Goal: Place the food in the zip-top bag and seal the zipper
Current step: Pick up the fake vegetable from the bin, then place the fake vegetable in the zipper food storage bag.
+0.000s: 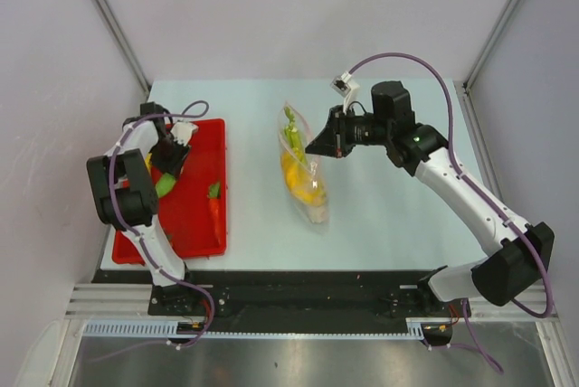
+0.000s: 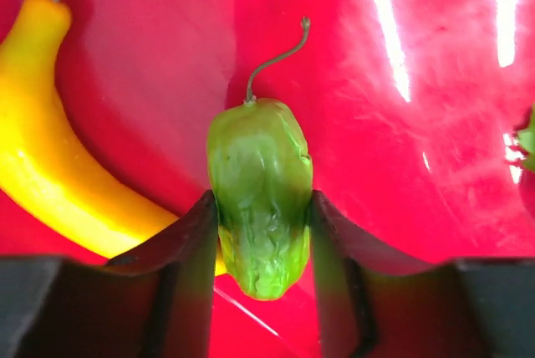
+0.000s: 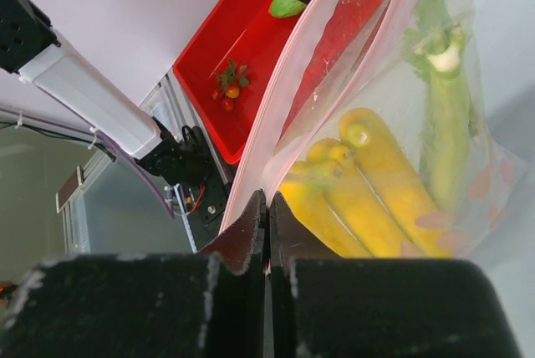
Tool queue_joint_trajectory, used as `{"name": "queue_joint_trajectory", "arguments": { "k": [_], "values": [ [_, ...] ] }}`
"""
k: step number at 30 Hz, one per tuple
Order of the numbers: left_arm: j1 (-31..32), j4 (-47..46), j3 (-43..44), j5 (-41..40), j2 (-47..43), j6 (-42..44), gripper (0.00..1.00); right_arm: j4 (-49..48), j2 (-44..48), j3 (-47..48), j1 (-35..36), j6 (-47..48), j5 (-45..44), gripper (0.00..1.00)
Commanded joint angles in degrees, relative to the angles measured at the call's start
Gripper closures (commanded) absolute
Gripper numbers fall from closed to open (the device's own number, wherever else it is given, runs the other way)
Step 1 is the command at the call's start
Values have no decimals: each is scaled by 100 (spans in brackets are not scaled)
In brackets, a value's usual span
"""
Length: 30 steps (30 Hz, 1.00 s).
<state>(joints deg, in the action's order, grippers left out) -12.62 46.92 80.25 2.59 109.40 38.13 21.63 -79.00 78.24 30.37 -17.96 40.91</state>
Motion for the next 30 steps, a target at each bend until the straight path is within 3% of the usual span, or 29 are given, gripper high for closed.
{"name": "queue_joint_trajectory", "arguments": {
  "k": [1, 5, 9, 13, 15, 18, 19, 20, 23, 26, 30],
  "values": [
    [75, 222, -245, 610, -507, 160, 64, -18, -18, 210, -154, -120, -13, 100],
    [199, 370, -177, 1190, -1262, -330, 84, -203, -63, 157, -181, -357, 173, 100],
    [313, 512, 377, 2488, -2070, -859, 100, -115, -151, 166, -75, -393, 76, 100],
    [918, 345, 824, 3019, -3027, -1368, 100, -238, -186, 104, -22, -358, -3, 100],
    [1514, 83, 905, 3133, -3328, -1956, 100, -255, -168, 122, 13, -375, -126, 100],
    [2017, -1567, 476, 3151, -4162, -3720, 100, -378, -168, 139, 57, -577, -153, 100],
    [2114, -2877, -13, 3212, -4390, -4221, 99, -379, -177, 157, 126, -577, -179, 100],
    [2367, -3499, -288, 3213, -4819, -4948, 99, -352, -168, 165, 179, -508, -258, 100],
    [3218, -5317, -1054, 2671, -5227, -5560, 100, -273, -194, 227, 302, -446, -303, 100],
    [3975, -5535, -1125, 2011, -5202, -5649, 100, -352, -159, 236, 320, -481, -259, 100],
    [4522, -5745, -1423, 1317, -4999, -5703, 100, -466, -133, 253, 312, -630, -215, 100]
  ]
}}
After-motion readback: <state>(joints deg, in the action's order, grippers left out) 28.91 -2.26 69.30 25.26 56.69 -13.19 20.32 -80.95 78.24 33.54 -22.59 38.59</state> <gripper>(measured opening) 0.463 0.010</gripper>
